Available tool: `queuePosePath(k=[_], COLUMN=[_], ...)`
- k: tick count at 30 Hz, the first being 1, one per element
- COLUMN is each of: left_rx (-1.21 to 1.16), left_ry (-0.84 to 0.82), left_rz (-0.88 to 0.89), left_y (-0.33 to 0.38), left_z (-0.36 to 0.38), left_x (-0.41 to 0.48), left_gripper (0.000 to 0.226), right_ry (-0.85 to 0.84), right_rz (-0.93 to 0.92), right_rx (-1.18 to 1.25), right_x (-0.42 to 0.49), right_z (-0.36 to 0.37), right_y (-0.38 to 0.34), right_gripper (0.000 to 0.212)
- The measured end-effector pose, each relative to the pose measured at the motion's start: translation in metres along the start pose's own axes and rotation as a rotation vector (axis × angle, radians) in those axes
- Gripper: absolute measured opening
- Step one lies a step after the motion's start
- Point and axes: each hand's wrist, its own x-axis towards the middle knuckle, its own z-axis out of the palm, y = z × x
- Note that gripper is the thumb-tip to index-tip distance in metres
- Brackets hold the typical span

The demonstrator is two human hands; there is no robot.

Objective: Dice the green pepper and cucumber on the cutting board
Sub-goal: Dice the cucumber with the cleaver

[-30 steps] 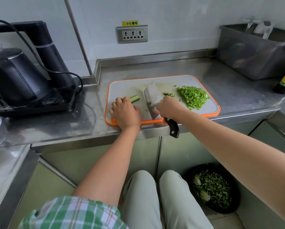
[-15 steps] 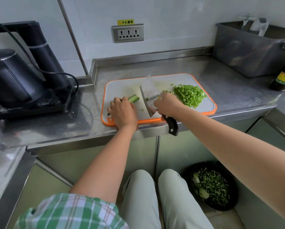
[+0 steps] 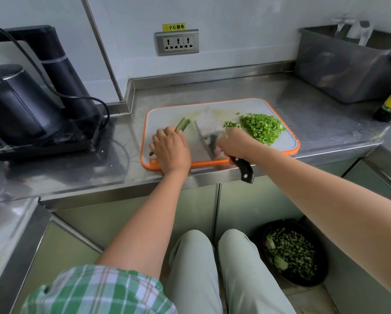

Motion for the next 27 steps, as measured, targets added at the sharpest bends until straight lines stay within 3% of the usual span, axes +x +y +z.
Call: queuePosePath(k=[4, 7, 11, 14, 18, 21, 25, 27], left_rx=[0.050, 0.062, 0.047, 0.019, -0.014, -0.107, -0.264, -0.290], left_ry=[-0.067, -0.084, -0.076, -0.078, -0.087, -0.054, 0.040, 0.049], left_rz=[0.199, 0.276, 0.210, 0.150, 0.105, 0.038, -0.059, -0.064], left_y=[0.001, 0.001, 0.001, 0.000, 0.001, 0.000, -0.002, -0.001], left_z=[0.002, 0.002, 0.002, 0.001, 0.000, 0.000, 0.000, -0.001], left_x=[-0.003, -0.004, -0.002, -0.001, -0.001, 0.002, 0.002, 0.002], left_gripper=[0.028, 0.029, 0.030, 0.029, 0.030, 0.030, 0.027, 0.027], right_ry=[0.161, 0.191, 0.100, 0.026, 0.143, 0.169, -0.002, -0.039], right_rz=[0.123, 0.114, -0.042, -0.018, 0.083, 0.039, -0.060, -0.085], right_rx=[0.008, 0.006, 0.010, -0.007, -0.074, 0.038, 0.220, 0.196], right_x=[0.009, 0.006, -0.004, -0.006, 0.001, 0.000, -0.011, -0.013], right_z=[-0.030, -0.035, -0.021, -0.015, -0.026, -0.025, -0.003, 0.006], right_y=[0.024, 0.023, 0.004, 0.003, 0.015, 0.013, -0.011, -0.016], right_gripper=[0.013, 0.011, 0.012, 0.011, 0.012, 0.015, 0.008, 0.003])
